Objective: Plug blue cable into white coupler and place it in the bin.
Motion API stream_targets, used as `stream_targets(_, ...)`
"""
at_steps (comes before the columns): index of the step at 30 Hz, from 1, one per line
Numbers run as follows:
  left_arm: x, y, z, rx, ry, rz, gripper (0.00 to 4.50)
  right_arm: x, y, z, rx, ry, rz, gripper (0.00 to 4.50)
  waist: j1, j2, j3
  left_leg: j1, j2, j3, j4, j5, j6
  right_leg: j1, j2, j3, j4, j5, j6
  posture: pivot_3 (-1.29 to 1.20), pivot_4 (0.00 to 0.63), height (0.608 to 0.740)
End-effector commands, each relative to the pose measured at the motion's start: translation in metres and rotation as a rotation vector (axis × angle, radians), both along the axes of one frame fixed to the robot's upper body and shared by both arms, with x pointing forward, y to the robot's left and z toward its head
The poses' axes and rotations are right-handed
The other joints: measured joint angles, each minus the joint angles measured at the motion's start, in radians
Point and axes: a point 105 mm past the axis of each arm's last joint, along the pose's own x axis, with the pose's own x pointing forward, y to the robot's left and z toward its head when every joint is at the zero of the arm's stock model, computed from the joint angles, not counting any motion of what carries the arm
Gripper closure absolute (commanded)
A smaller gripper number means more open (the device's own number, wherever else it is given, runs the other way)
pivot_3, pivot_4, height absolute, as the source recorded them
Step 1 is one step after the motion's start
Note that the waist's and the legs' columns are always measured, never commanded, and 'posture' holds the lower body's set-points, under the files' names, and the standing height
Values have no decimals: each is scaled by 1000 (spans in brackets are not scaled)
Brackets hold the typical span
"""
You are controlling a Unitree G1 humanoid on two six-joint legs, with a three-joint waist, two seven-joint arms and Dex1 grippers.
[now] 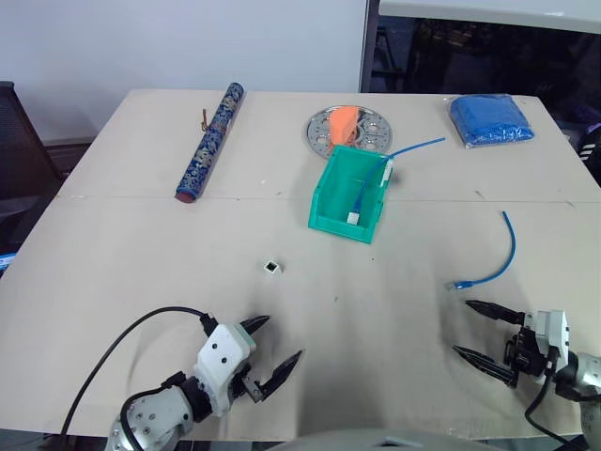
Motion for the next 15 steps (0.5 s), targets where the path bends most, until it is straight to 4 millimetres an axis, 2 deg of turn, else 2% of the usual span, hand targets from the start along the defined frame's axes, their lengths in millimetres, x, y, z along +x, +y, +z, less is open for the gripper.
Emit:
stream_targets(1, -5, -4, 1, -17, -12, -42, 26, -3, -3, 7, -18, -18, 10, 0, 0, 0, 0, 0, 0, 0, 0, 0, 0, 0, 0, 0, 0, 0, 0, 0, 150, 740)
stream_targets(8, -9, -7, -1, -24, -25, -85, 26, -5, -2, 11, -32, -5, 21, 0, -1, 0, 0, 0, 0, 0, 0, 0, 0, 0, 0, 0, 0, 0, 0, 0, 150, 740)
stream_targets(15, -5, -11, 5, -26, -46, -92, 26, 0, -1, 16, -34, -14, 22, 0, -1, 0, 0, 1, 0, 1, 1, 0, 0, 0, 0, 0, 2, 0, 1, 0, 150, 740)
